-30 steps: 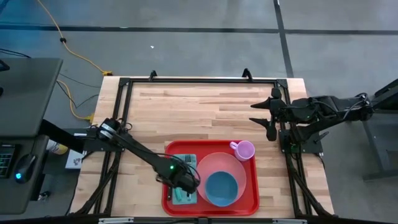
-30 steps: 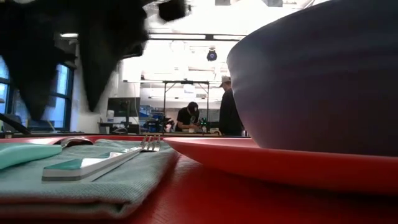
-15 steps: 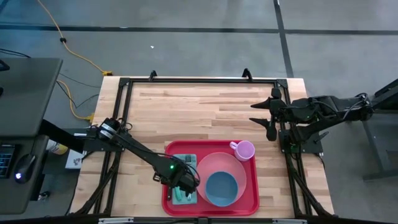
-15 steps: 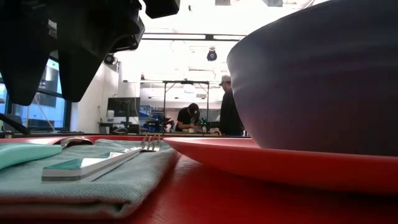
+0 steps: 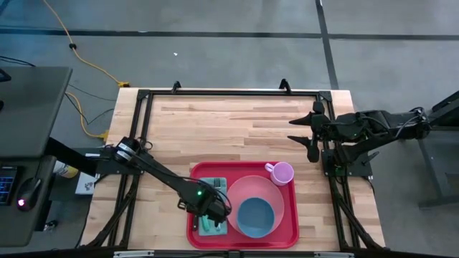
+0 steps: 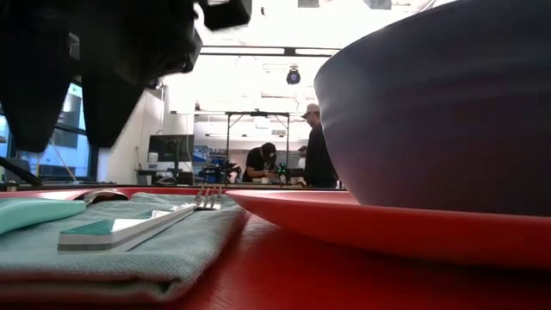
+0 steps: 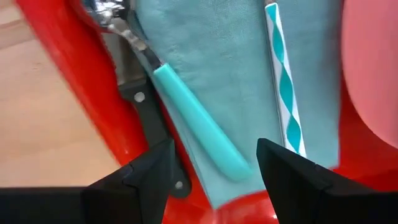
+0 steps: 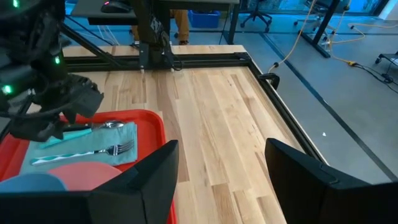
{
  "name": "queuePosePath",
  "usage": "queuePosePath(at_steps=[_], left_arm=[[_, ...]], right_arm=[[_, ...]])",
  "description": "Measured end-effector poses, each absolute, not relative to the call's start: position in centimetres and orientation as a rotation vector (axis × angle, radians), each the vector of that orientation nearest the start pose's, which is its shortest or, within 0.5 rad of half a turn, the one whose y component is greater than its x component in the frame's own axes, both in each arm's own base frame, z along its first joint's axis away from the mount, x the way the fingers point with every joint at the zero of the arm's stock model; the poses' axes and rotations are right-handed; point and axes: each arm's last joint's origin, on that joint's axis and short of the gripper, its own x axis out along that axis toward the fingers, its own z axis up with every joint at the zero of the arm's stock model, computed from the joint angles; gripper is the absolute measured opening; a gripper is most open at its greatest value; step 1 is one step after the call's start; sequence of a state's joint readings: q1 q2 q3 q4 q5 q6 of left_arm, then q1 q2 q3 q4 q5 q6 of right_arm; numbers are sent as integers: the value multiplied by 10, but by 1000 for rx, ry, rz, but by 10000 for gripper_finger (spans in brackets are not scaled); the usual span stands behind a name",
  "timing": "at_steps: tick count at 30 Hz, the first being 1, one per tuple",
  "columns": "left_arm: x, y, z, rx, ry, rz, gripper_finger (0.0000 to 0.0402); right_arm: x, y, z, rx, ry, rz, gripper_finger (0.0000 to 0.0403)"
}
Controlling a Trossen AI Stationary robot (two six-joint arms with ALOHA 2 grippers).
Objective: Set up tray
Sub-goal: Adjust the blue spoon on the blue napkin
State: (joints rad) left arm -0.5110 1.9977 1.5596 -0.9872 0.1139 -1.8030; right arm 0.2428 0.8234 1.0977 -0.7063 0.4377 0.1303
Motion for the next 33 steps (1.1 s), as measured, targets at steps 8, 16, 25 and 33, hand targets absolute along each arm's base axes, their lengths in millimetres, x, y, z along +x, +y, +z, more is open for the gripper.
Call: queuePosePath(at_steps=[8,16,25,33], left_arm=[[344,-197,186,-1135,1393,838,262],[345,-198,180,-1130,1402,845,262],[343,-196,177,-1102,1424,872,262],[345,-197,177,-1111,1409,852,237]], right_arm=[[144,23,382,-13,394,-214,218],[144,23,382,-4,394,-213,218],[144,24,382,8,395,-196,218],[144,24,382,7,395,-196,218]])
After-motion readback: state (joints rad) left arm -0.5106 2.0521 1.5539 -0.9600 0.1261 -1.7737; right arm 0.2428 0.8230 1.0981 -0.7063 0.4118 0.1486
